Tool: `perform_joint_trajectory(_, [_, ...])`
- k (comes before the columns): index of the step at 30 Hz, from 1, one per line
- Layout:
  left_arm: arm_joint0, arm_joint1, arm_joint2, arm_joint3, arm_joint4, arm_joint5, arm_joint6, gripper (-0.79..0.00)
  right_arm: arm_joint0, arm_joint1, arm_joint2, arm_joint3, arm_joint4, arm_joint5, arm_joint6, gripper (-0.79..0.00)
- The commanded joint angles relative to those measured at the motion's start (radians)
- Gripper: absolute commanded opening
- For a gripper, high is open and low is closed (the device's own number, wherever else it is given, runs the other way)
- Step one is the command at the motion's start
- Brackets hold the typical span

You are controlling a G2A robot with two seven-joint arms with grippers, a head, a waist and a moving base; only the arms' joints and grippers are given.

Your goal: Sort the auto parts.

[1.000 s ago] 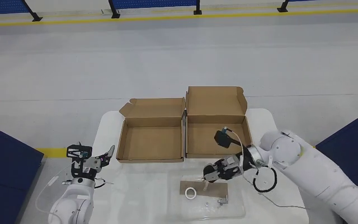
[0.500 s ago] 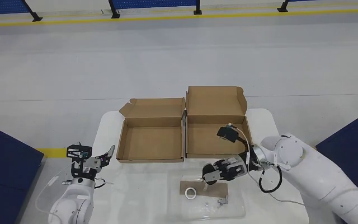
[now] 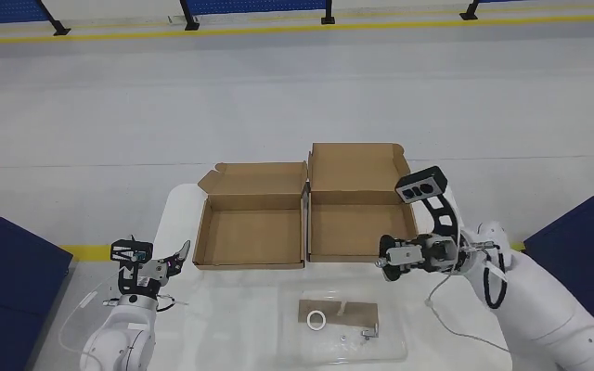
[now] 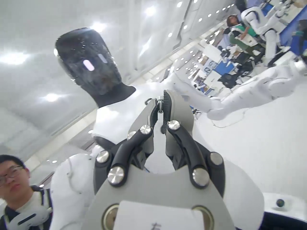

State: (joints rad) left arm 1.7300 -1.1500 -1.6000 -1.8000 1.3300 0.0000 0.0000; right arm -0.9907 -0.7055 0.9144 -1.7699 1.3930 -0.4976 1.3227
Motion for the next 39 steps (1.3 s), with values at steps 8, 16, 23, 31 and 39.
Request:
perform_joint_trajectory(8, [0.0,0.0,0.0,0.0,0.0,0.0,0.0,0.0,-0.008,-0.013,-0.005,-0.045,0.03,0.013,-0.025,-0.785])
perform_joint_trajectory(16, [0.0,0.0,0.0,0.0,0.0,0.0,0.0,0.0,0.093,-0.108,-0.082,-0.066,0.278,0.056,0.056,-0.785])
perform_joint_trajectory(23, [0.0,0.0,0.0,0.0,0.0,0.0,0.0,0.0,0.18,-0.18,-0.146,0.007,0.302,0.103,0.09,-0.785])
perform_joint_trajectory(31, [0.0,0.0,0.0,0.0,0.0,0.0,0.0,0.0,0.175,-0.182,-0.14,-0.009,0.286,0.114,0.066,-0.785])
perform_joint_trajectory(39, [0.0,0.0,0.0,0.0,0.0,0.0,0.0,0.0,0.245,-0.23,-0.132,-0.028,0.258,0.191,0.033,-0.785])
